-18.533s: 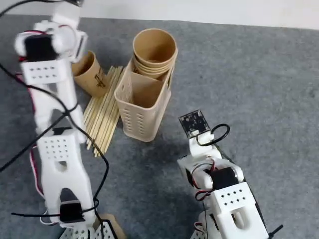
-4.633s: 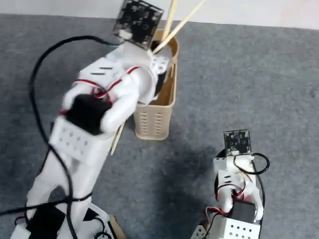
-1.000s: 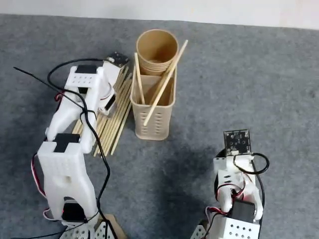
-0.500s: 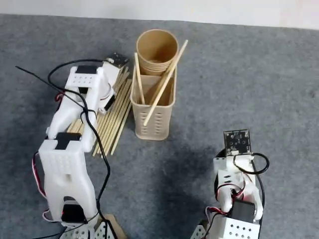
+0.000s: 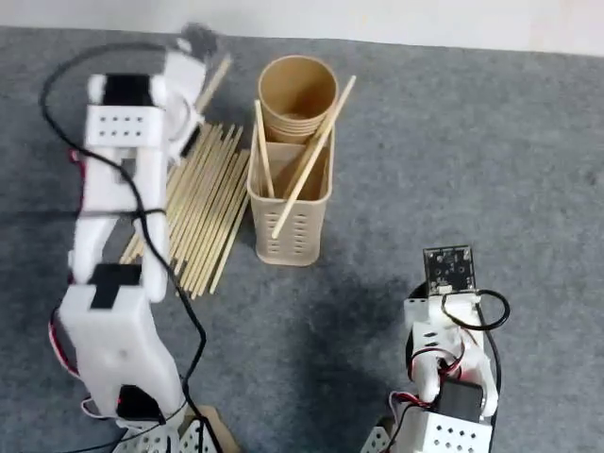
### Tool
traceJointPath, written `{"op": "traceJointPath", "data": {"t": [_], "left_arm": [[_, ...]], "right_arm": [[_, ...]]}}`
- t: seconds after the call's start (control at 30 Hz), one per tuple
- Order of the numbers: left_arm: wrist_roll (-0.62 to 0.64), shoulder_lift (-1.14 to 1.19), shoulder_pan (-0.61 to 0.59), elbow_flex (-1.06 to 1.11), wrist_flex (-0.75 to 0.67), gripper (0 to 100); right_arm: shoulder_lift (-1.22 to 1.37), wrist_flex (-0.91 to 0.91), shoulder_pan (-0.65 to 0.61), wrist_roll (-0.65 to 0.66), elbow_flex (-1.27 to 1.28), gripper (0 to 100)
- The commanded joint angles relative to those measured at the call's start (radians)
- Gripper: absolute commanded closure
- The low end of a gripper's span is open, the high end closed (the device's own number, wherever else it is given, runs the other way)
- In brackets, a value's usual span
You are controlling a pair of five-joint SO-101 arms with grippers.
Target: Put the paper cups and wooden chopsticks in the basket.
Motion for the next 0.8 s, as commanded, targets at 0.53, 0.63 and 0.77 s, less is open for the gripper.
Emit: {"op": "traceJointPath", "data": {"t": [0.53,0.63,0.77], "left_arm": [[0.358,-0.684,0.57,-0.295,0.055,100],[0.351,-0.757,0.601,-0.156,-0.021,100],[0.315,-0.932,0.662,0.147,-0.19,100]], "right_arm": [[-0.01,-0.015,-0.007,0.008,0.13,93.2],[-0.01,-0.016,-0.007,0.008,0.13,93.2],[-0.01,-0.016,-0.007,0.009,0.13,93.2]]}}
